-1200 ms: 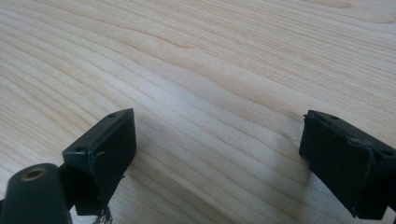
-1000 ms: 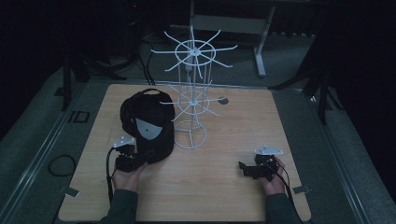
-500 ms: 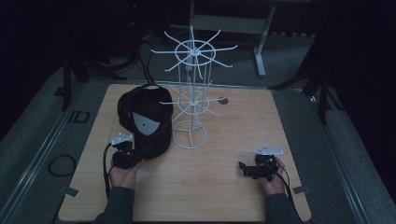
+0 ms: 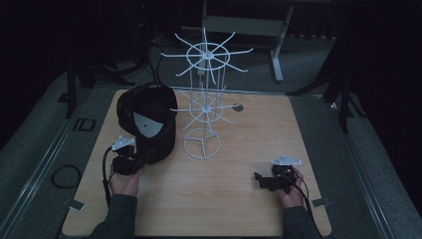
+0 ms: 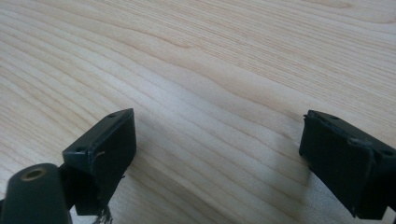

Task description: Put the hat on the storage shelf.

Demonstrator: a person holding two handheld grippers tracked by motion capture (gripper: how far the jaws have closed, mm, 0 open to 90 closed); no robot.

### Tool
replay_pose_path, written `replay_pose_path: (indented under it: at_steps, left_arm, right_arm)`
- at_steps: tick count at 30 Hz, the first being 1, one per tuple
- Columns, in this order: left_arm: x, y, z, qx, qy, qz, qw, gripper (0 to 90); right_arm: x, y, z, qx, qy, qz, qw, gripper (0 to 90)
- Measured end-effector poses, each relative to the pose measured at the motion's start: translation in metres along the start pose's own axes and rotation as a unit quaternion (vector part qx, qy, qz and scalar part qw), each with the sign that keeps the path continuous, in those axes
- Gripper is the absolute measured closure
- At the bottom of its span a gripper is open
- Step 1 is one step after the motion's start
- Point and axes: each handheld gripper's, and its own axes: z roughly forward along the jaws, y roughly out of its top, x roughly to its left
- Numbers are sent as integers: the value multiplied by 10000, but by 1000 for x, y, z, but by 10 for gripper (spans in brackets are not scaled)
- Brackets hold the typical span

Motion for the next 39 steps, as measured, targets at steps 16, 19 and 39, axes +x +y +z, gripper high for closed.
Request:
replay_pose_path:
  at_steps: [16,19,39]
  left_arm:
    - [5,11,-14,-195,130,81,9997,869]
    - [5,14,-17,-231,152,103,9996,869]
    - [4,27,-28,-442,228,316,9983,869]
  right_arm:
    - [0,0,0,1,-1,2,10000,108]
    - [0,0,0,1,-1,7,10000,108]
    - [0,0,0,-4,-1,3,10000,108]
